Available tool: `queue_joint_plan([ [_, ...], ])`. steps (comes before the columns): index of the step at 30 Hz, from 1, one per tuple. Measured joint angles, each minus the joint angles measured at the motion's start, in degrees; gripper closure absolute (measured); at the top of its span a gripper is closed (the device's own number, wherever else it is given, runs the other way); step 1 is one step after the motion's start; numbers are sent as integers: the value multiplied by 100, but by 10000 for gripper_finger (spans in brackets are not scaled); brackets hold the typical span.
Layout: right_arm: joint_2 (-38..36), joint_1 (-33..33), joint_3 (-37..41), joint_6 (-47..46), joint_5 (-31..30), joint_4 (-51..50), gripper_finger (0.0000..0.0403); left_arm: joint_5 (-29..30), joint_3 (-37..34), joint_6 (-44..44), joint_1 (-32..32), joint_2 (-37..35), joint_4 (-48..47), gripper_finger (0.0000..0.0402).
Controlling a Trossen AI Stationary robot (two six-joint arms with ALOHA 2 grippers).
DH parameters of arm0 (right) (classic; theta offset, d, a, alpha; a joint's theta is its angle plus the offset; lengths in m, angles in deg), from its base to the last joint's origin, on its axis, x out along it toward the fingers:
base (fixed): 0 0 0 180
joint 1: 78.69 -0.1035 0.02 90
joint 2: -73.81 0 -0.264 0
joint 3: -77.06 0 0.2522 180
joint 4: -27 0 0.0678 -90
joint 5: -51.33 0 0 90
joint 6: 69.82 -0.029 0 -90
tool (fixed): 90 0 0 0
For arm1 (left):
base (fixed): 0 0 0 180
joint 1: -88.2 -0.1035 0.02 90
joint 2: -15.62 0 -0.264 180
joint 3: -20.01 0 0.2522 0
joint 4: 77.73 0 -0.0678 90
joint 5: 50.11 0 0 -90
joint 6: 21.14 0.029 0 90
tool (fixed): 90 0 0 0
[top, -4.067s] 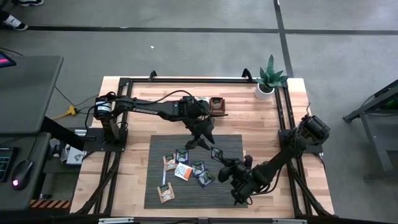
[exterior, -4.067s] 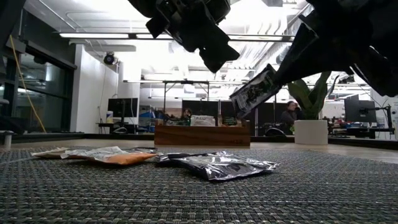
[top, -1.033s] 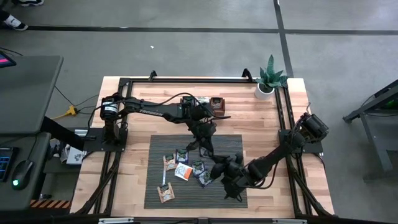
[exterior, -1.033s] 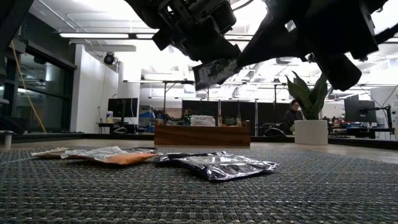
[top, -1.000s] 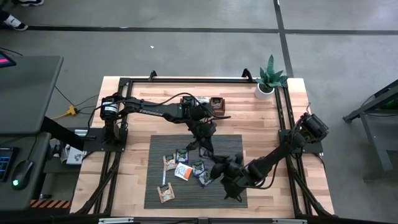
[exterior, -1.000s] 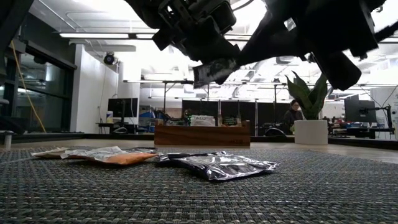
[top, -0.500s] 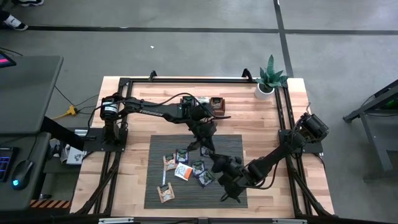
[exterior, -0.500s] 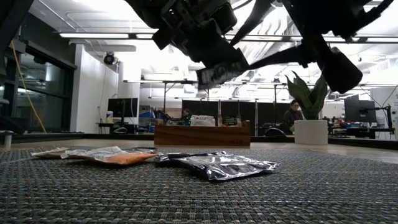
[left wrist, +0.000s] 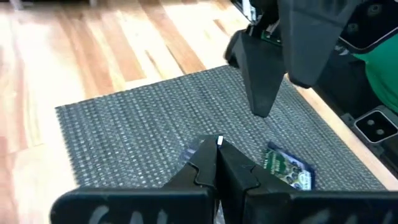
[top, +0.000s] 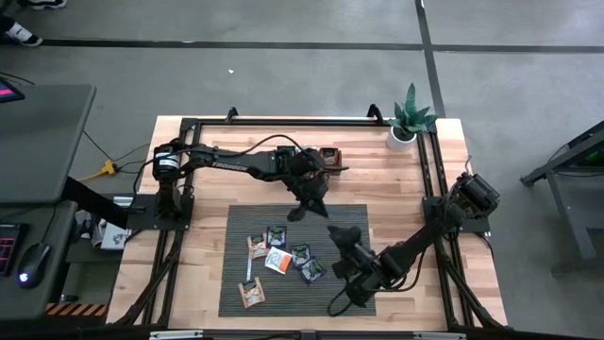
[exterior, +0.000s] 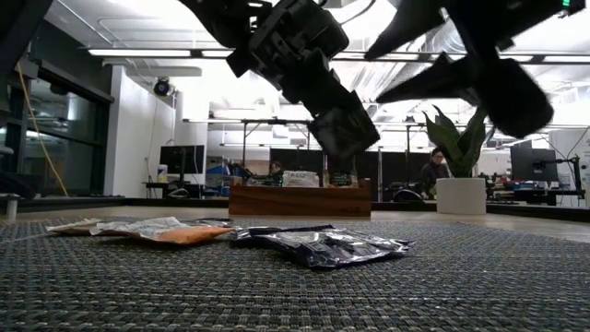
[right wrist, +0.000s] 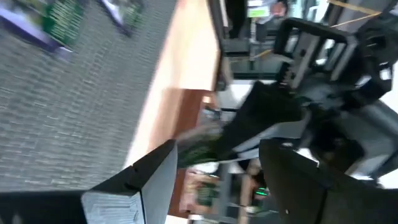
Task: Pick & Place Tea
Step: Put the purple tea bag into the left compartment of the wooden organizer
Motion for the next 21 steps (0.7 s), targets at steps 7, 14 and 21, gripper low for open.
queue_joint_plan([
  [7, 0, 14, 0, -2151, 1104, -744, 185, 136, 0, 115, -159, -5, 1, 401],
  [14, 0, 191, 0, -4331, 1816, -1574, 191, 511, -12, 265, -345, -196, 31, 401],
  [21, 0, 241, 253, -5187, 1904, -1605, 187, 469, -729, 137, -533, -597, 1048, 401],
])
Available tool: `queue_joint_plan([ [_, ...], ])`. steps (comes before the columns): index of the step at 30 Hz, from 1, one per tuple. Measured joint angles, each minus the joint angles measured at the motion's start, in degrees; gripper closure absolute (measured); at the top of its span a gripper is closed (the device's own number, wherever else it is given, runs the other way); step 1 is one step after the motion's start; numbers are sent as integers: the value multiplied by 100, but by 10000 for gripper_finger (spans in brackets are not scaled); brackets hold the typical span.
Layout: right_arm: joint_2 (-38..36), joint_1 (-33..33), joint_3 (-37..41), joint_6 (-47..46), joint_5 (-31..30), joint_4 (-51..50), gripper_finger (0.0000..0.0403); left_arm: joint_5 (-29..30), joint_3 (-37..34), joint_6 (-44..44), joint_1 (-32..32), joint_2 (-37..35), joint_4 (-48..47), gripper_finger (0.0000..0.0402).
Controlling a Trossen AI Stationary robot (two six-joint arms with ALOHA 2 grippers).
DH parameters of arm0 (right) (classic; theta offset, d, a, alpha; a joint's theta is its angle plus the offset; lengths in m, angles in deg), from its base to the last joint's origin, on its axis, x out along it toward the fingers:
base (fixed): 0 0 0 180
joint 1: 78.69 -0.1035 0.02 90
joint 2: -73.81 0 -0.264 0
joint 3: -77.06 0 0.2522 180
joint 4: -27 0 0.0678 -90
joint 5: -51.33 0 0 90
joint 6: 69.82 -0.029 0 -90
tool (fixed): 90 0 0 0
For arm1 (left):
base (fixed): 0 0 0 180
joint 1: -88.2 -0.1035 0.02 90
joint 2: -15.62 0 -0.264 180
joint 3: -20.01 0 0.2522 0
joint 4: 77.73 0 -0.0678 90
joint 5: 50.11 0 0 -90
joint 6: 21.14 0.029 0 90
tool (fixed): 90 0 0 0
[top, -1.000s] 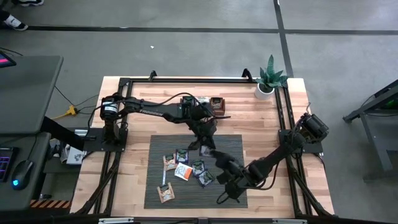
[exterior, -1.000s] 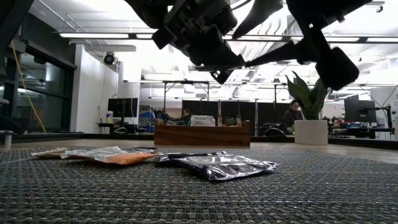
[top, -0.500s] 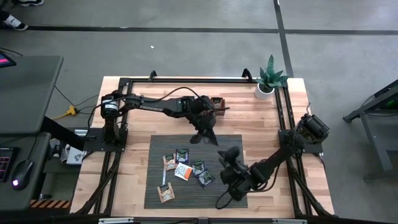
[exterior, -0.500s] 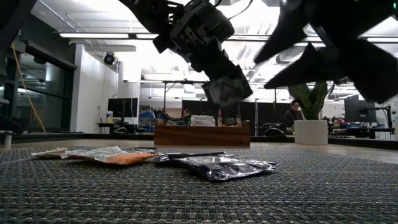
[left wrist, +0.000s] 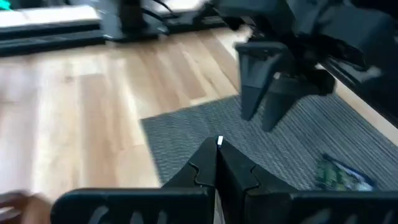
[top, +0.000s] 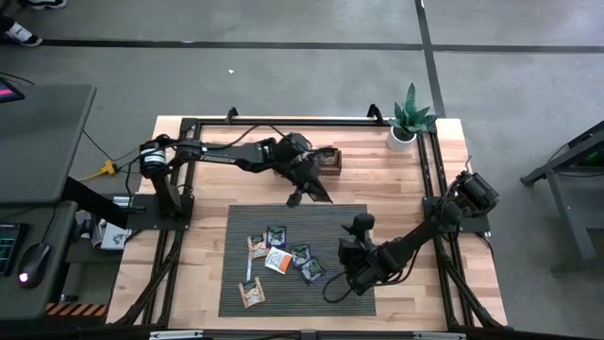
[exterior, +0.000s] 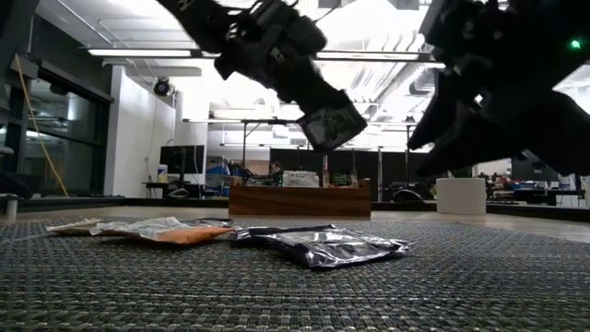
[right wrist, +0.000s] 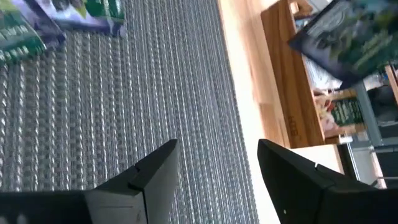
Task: Pick & Place Tea
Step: Put the purple tea bag into the left compartment of the wooden organizer
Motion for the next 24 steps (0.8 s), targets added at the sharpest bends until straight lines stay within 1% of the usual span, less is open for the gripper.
queue_joint_plan([
  [2, 0, 2, 48, -120, -39, -10, 187, 28, -410, -159, -113, -170, 490, 401],
  [6, 0, 6, 57, -280, -157, 17, 186, 262, -1412, -645, -345, -502, 1900, 401],
  [10, 0, 6, 57, -291, -190, 78, 186, 730, -2464, -1225, -563, -732, 3821, 401],
  [12, 0, 6, 57, -291, -190, 145, 188, 845, -3015, -1513, -688, -782, 4701, 401],
  [15, 0, 6, 57, -292, -200, 305, 192, 1224, -3668, -1957, -854, -816, 6193, 401],
  [16, 0, 6, 57, -292, -208, 360, 193, 1380, -3854, -2066, -906, -819, 6541, 401],
  [18, 0, 6, 57, -291, -235, 440, 194, 1723, -4194, -2200, -1005, -804, 7047, 401],
  [21, 0, 6, 57, -291, -306, 550, 194, 2129, -4466, -2281, -1106, -809, 7691, 401],
  [24, 0, 6, 57, -263, -393, 684, 194, 2360, -4547, -2396, -1217, -801, 7734, 401],
])
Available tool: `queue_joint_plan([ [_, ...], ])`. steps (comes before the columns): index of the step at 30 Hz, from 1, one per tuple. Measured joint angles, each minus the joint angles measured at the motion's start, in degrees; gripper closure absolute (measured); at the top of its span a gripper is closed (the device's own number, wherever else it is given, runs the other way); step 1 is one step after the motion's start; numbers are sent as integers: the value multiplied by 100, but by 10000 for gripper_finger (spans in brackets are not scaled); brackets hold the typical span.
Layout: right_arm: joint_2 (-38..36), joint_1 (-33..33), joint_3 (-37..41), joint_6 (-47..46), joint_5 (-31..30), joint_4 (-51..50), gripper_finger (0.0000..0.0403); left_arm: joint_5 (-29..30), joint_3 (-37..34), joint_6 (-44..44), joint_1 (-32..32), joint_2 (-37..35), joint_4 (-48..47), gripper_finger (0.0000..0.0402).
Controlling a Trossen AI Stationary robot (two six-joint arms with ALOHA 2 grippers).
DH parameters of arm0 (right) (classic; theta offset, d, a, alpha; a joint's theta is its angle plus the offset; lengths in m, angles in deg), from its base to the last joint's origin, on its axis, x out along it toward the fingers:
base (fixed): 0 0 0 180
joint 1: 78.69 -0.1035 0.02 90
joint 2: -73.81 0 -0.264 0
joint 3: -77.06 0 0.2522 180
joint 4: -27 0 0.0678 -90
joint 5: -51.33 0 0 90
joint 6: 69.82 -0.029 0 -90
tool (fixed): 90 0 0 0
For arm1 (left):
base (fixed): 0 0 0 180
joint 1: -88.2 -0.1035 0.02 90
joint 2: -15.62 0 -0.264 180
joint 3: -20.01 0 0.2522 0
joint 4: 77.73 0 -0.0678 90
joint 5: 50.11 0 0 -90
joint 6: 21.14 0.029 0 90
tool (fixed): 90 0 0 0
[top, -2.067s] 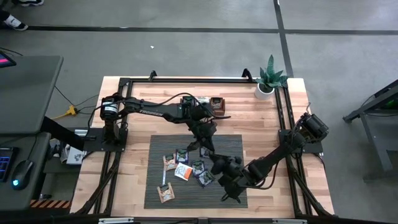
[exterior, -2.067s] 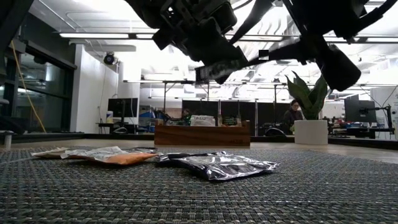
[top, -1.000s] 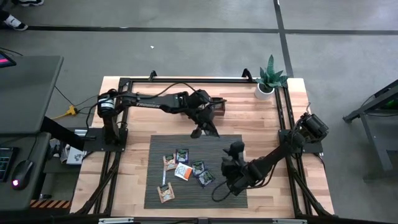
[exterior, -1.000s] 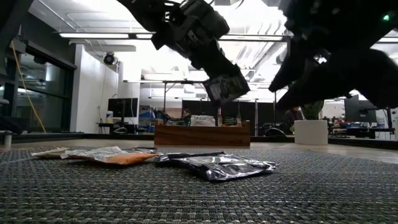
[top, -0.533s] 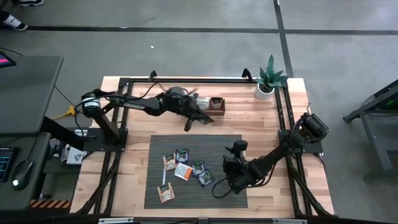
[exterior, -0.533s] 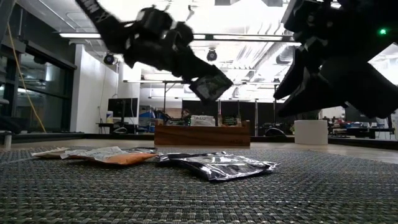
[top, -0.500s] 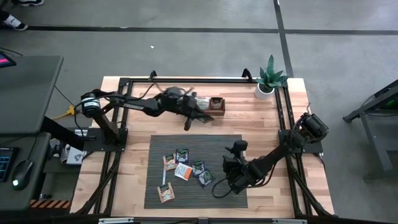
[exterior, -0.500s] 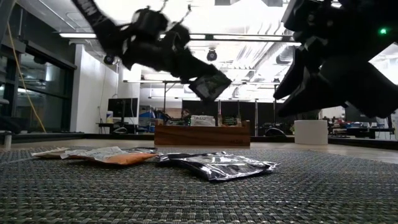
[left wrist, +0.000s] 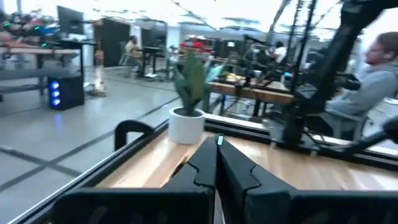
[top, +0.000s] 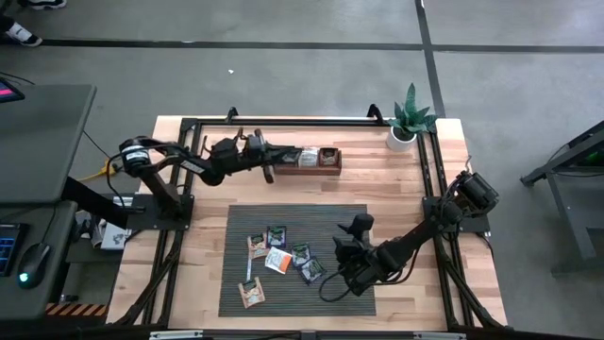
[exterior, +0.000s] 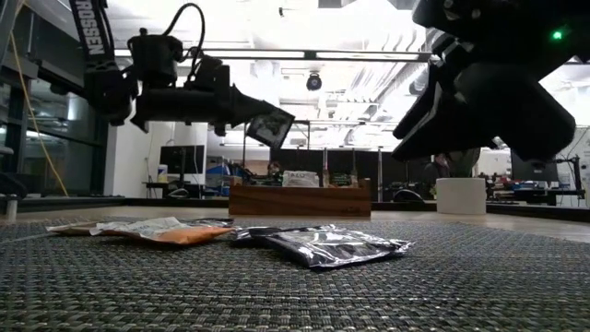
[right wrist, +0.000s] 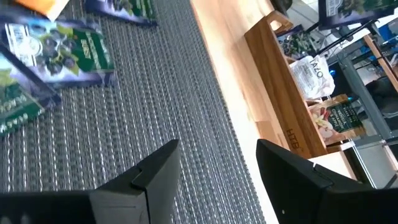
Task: Pick & Place Tea
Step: Put the purple tea bag into the left compartment of the wooden organizer
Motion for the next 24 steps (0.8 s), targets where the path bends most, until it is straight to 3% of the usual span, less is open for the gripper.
queue_joint_plan([
  [12, 0, 2, 0, 46, -96, 223, 194, 276, 57, -355, -507, 623, -35, 401],
  [24, 0, 2, 0, 174, -94, 278, 194, 410, 417, -521, -573, 1066, -104, 401],
])
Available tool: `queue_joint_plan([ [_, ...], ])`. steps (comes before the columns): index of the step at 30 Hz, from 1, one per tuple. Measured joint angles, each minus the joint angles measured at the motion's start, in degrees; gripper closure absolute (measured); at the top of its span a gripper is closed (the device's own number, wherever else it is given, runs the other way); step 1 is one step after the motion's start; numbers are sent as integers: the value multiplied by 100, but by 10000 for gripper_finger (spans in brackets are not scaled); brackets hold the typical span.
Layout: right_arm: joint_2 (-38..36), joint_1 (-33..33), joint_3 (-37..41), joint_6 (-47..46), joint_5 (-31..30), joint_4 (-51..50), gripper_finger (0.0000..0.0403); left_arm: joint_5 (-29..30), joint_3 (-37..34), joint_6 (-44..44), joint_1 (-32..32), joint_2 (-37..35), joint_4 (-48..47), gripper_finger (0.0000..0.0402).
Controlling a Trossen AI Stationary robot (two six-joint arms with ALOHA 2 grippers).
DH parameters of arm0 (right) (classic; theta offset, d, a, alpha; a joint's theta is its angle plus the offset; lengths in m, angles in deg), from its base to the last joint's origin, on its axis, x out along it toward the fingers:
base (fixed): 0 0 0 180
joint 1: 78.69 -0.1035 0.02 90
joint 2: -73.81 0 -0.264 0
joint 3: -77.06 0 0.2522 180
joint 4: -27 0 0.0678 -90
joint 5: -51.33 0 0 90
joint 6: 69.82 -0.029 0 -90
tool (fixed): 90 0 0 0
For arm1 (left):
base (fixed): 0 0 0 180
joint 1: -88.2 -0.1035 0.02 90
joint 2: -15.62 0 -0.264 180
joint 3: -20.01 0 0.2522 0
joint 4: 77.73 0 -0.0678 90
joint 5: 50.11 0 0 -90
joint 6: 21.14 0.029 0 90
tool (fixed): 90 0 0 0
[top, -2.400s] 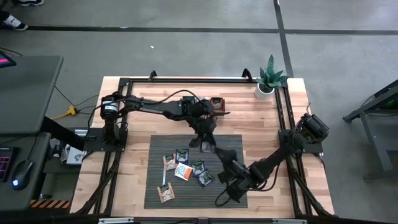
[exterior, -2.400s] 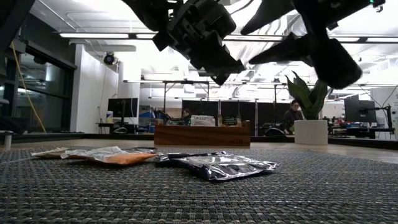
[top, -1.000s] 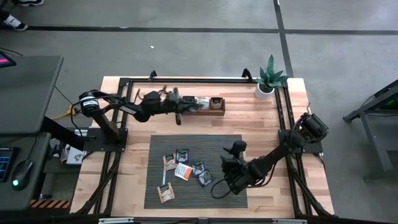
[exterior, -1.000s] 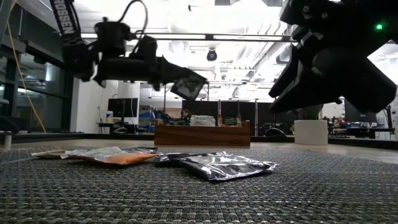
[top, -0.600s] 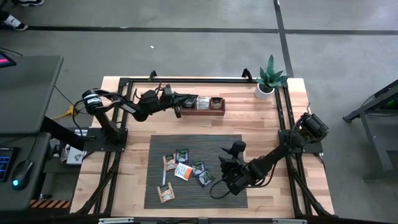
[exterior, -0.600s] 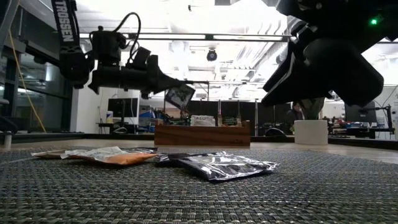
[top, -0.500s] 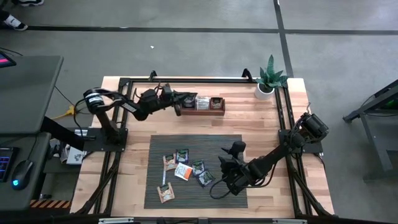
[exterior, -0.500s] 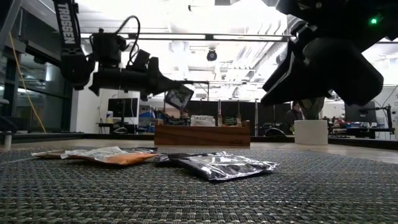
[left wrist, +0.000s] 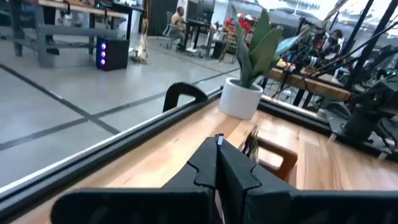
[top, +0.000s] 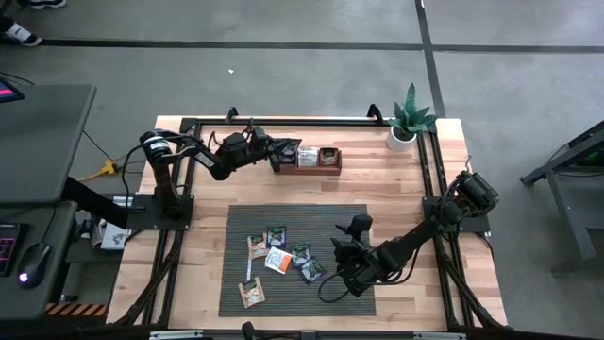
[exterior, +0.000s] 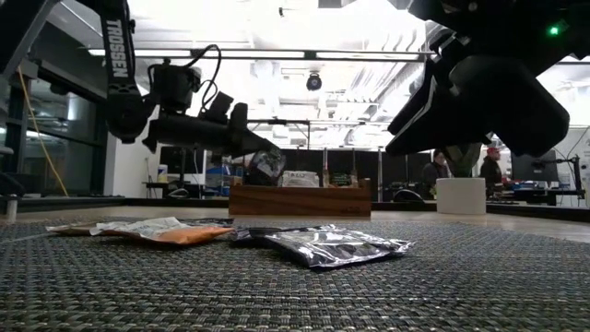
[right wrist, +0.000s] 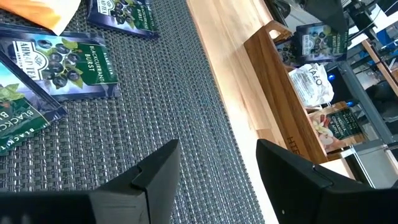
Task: Pick & Place Tea
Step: Put the purple tea bag into the left compartment of the wooden organizer
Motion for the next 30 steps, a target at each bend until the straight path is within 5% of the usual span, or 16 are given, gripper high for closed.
queue_joint_plan([
  [21, 0, 0, 0, 103, 2, 0, 196, 299, 0, -98, 11, 22, -460, 400],
  [30, 0, 0, 0, 90, 59, 9, 196, 223, 0, -63, 11, 22, -442, 309],
])
